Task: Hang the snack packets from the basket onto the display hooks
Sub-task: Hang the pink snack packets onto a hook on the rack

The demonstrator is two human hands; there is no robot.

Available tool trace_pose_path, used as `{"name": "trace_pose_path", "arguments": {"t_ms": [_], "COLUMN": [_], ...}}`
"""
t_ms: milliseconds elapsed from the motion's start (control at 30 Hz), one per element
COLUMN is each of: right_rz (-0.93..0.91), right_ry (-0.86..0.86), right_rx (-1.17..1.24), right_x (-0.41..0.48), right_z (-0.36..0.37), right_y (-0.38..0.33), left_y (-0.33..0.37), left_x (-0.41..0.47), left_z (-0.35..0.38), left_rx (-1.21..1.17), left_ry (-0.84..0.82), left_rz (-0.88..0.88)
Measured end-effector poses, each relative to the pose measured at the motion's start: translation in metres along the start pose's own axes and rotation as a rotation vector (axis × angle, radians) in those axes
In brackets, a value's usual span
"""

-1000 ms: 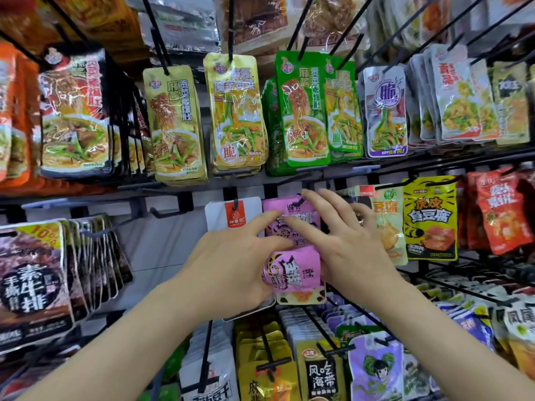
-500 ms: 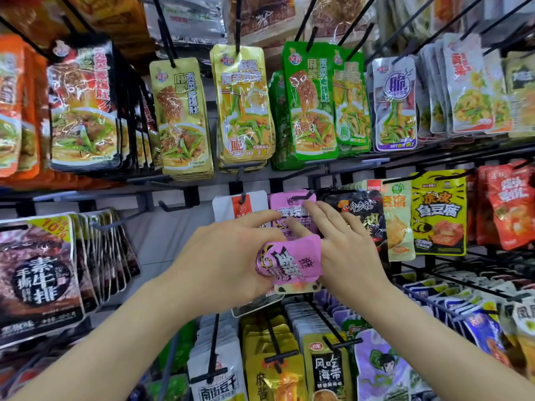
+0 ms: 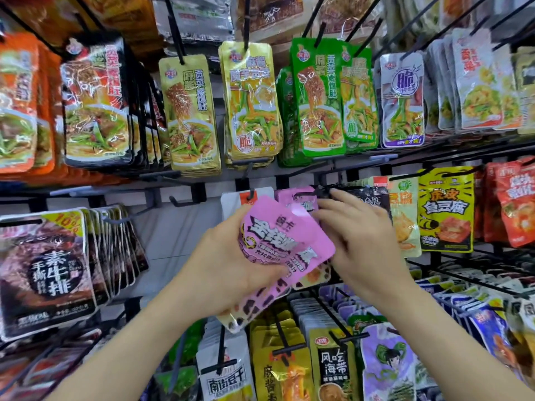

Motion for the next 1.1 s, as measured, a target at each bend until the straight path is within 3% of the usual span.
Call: {"name": "trace_pose_path", "arguments": {"t_ms": [67,133,233,500,600,700,833,933,1100], "right_rz": [0.382,0.641,0.704,0.917,0.912,0.835,0.718,0.645,0.538], "right_ry": [-0.035,-0.246,-0.424,-0.418,-0.304,-0.185,0.000,0.082,0.138], "right_rx": [0.600,0.932,0.978,1.368,1.346,1.176,0.957,0.835,0.728], "right_x": [-0.002,-0.008,-0.014,-0.019,-0.018,-0.014,-0.002,0.006,0.019], "right_z": [-0.022,-0.021,-0.016,-0.013,-0.015,-0.018,-0.025,-0.030,-0.031], "right_y": [0.000,-0.007,-0.015,-0.017,-0.014,-0.012,-0.008,0.001,0.015], "left_y": [-0.003,-0.004,0.000,0.008,0.013,0.021,0.025,0.033,0.043], "left_x": [-0.002,-0.002,-0.003,-0.009,-0.011,-0.010,-0.009,-0.016,-0.014], "left_z": [0.003,0.007,0.015,0.022,0.019,0.018,0.010,-0.002,-0.007], "left_rx": [-0.130,-0.218,-0.349,-0.415,-0.377,-0.417,-0.389,-0.154,0.343], "left_ry": [0.052,0.099,0.131,0.100,0.107,0.157,0.314,0.335,0.168], "left_rz": [-0.042,-0.068,-0.109,-0.162,-0.123,-0.074,-0.011,0.077,0.193]}}
Point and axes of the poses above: each hand's wrist, its own x-axis towards the middle knuckle, its own z-axis out of the palm, y = z × x, the point moved 6 cm from there along x, towards the middle knuckle, and after that the axes turned 8 degrees about z, right-handed, at the moved point
